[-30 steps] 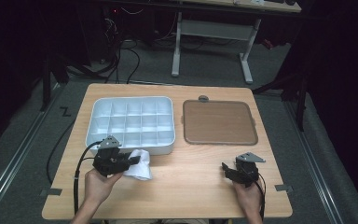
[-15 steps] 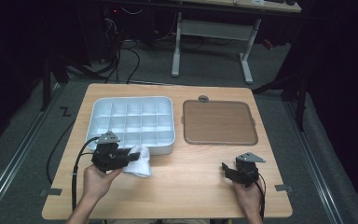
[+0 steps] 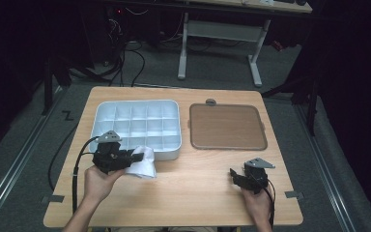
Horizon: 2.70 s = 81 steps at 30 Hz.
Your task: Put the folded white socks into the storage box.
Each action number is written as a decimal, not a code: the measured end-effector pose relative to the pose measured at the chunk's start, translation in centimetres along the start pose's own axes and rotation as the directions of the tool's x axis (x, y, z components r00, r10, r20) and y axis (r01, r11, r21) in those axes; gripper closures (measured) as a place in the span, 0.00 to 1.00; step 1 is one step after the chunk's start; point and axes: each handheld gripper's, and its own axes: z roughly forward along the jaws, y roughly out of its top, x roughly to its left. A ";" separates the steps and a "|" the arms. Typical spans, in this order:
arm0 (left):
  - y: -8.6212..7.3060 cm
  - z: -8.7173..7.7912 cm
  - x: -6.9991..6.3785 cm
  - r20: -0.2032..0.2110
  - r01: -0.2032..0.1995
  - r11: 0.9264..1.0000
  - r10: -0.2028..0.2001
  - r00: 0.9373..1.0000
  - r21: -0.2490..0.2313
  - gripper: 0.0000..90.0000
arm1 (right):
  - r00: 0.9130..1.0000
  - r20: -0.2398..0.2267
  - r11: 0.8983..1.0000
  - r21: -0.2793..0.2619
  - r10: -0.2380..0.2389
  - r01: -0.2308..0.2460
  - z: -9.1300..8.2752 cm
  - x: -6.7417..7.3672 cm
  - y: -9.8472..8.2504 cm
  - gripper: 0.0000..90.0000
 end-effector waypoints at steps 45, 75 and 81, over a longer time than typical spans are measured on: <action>6.4 1.8 0.8 0.001 0.040 0.998 -0.040 0.999 -0.039 0.80 | 1.000 0.001 1.000 0.000 0.001 -0.001 0.0 0.0 0.0 0.40; 6.5 6.9 4.1 -0.022 0.115 0.993 -0.115 0.993 -0.022 0.80 | 1.000 0.001 1.000 0.000 0.004 -0.004 0.0 0.1 0.0 0.40; 6.3 7.2 4.3 -0.022 0.117 0.993 -0.118 0.993 -0.016 0.80 | 1.000 0.001 1.000 0.000 0.002 -0.002 0.0 0.1 0.0 0.40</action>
